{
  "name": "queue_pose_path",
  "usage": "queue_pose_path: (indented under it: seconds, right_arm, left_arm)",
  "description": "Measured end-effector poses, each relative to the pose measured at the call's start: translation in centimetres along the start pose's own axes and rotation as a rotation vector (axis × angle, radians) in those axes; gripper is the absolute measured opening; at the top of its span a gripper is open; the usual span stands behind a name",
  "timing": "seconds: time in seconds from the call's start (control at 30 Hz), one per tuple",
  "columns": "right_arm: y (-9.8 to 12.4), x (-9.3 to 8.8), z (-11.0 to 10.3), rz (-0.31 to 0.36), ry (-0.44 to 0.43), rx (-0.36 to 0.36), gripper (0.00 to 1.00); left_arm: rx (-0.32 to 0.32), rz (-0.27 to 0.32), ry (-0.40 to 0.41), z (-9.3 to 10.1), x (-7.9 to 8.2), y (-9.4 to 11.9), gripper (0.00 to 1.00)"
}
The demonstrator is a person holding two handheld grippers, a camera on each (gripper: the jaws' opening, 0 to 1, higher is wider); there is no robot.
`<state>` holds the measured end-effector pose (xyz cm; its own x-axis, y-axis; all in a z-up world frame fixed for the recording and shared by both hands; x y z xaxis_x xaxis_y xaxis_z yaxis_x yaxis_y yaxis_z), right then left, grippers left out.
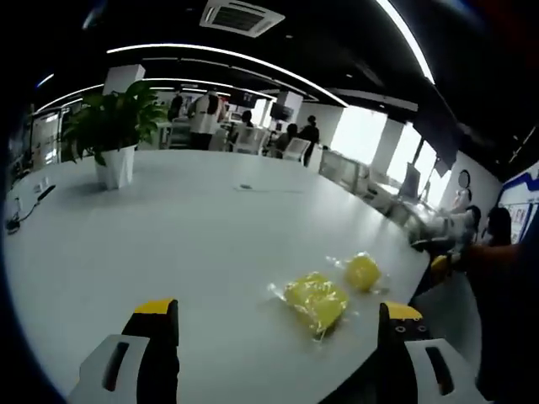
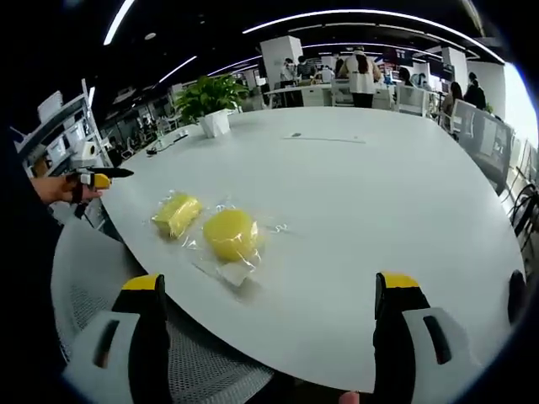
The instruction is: Compare the silicone blocks by pressing each to a similar depth, holding the contact briefly, and releasing to observe deformation and rebound differences across the visible hardness samples.
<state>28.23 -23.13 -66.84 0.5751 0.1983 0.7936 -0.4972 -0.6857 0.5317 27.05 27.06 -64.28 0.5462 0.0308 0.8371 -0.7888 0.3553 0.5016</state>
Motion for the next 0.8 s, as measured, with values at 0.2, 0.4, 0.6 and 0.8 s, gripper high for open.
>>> queue_pose_path:
  seconds: [0.2,0.4,0.6,0.8]
  right_arm:
    - [-0.5,0.7,0.1,-0.003,0.008,0.019,0.97]
    - [-0.9,1.1,0.2,-0.018,0.016,0.043,0.97]
    - [-1.0,1.0,0.5,-0.033,0.029,0.035,0.97]
    - [-0.9,0.8,0.5,-0.041,0.048,0.035,0.97]
  left_arm:
    - [0.011,0.025,-0.003,0.0,0.4,0.3,1.0]
    - [0.023,0.04,-0.028,-0.3,0.3,0.2,1.0]
    - [0.028,0.021,-0.012,-0.6,-0.2,-0.2,1.0]
    - [-0.021,-0.018,-0.024,0.6,-0.5,-0.2,1.0]
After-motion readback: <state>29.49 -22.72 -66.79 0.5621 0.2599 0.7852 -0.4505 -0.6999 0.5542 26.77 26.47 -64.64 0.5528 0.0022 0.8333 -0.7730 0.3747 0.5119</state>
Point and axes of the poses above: the point that each gripper's makers call its tool centre point, and the gripper's own axes: y roughly backward along the fingers, z roughly to its right, x roughly out of its top, the point moved 9 cm from there along y, roughly backward along the fingers, and after that the axes turned 10 degrees about x, right-handed, at the moved point
